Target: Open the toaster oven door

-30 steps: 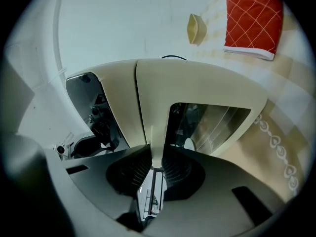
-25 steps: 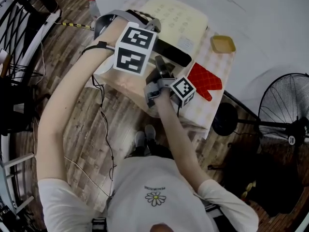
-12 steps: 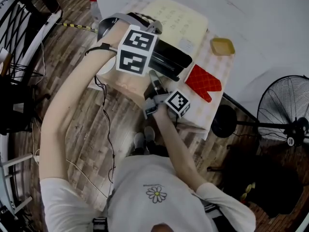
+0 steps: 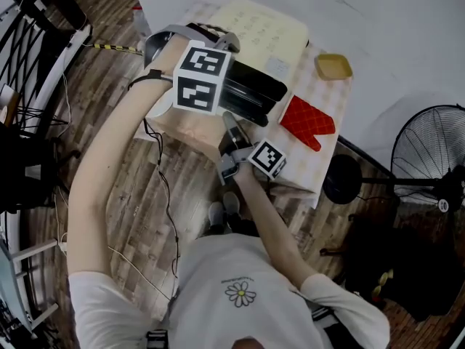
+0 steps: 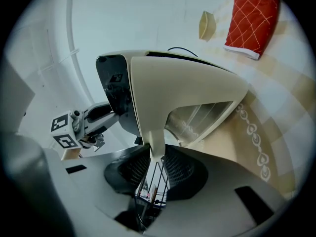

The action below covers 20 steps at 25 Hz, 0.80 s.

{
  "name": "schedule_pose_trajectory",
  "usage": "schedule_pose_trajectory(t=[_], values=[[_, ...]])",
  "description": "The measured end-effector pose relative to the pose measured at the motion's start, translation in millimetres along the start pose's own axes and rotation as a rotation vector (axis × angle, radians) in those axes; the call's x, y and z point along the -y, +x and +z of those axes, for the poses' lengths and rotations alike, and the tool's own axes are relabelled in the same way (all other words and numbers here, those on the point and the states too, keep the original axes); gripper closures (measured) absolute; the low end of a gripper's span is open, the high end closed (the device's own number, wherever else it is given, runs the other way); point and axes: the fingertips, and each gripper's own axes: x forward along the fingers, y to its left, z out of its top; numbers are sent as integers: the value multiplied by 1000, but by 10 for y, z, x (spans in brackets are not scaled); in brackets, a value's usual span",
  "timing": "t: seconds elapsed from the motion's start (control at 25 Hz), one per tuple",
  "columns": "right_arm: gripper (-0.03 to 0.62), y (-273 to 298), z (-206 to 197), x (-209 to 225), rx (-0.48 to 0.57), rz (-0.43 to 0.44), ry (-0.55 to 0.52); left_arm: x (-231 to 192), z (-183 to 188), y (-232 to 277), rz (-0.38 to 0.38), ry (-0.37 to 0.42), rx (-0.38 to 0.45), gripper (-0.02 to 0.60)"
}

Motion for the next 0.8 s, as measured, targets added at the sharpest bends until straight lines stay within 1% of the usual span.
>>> schedule_pose_trajectory(t=[0.36,0.8], values=[[513,-213,-430,258,-170,-91,-154,3,-10,6,6,-4,0,411],[499,-284,-611,443,-276,-150,-274,-1,-7,6,7,-9,16,410]])
